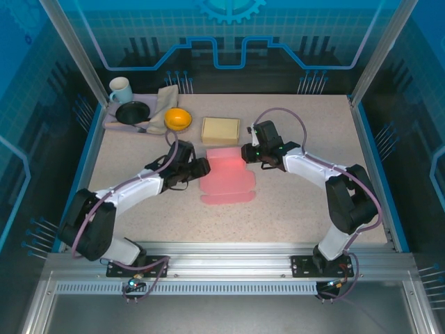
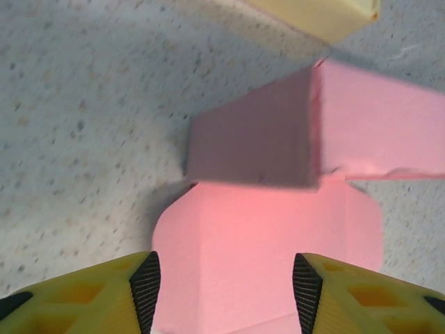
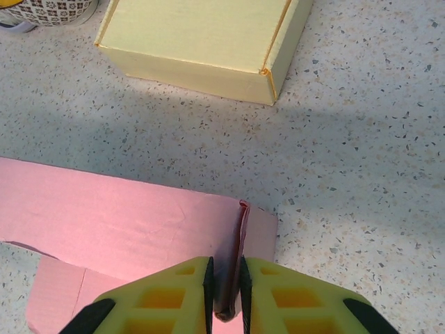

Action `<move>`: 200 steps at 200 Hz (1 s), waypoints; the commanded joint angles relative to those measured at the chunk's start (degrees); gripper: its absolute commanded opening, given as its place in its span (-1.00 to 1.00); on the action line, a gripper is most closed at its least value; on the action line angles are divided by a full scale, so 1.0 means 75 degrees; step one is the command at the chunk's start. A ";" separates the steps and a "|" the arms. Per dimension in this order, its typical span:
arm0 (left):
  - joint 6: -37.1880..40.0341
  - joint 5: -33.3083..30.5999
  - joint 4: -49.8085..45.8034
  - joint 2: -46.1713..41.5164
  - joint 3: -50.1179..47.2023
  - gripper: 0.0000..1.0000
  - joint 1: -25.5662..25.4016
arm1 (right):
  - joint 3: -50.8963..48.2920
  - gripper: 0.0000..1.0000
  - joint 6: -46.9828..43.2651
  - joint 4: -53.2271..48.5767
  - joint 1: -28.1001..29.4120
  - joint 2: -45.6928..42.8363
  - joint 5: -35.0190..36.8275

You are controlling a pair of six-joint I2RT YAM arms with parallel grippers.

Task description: Fold the paper box

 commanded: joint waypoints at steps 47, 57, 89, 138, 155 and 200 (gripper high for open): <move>-0.0676 0.1325 0.1773 0.0477 -0.1579 0.13 -0.0023 | 0.0252 -0.61 0.0146 -0.0658 0.0082 0.0133 0.0194; -0.0779 0.1383 0.2011 0.0605 -0.1617 0.11 -0.0032 | 0.0249 -0.61 0.0153 -0.0671 0.0077 0.0149 0.0185; -0.1002 0.1440 0.2592 0.1069 -0.1573 -0.01 -0.0157 | 0.0194 -0.61 0.0153 -0.0680 0.0081 0.0094 0.0239; -0.0722 0.1337 0.2241 0.1239 -0.0883 -1.00 -0.0179 | 0.0147 -0.53 0.0237 -0.0579 0.0021 -0.0067 -0.0118; 0.0051 0.1080 0.1112 0.0935 -0.0361 -1.00 -0.0186 | 0.0052 -0.33 0.0413 -0.0344 -0.0115 -0.0352 -0.0530; 0.2265 -0.0170 -0.2421 0.0001 0.1042 -1.00 -0.0187 | 0.0029 -0.14 0.0915 -0.0120 -0.1028 -0.1538 -0.1726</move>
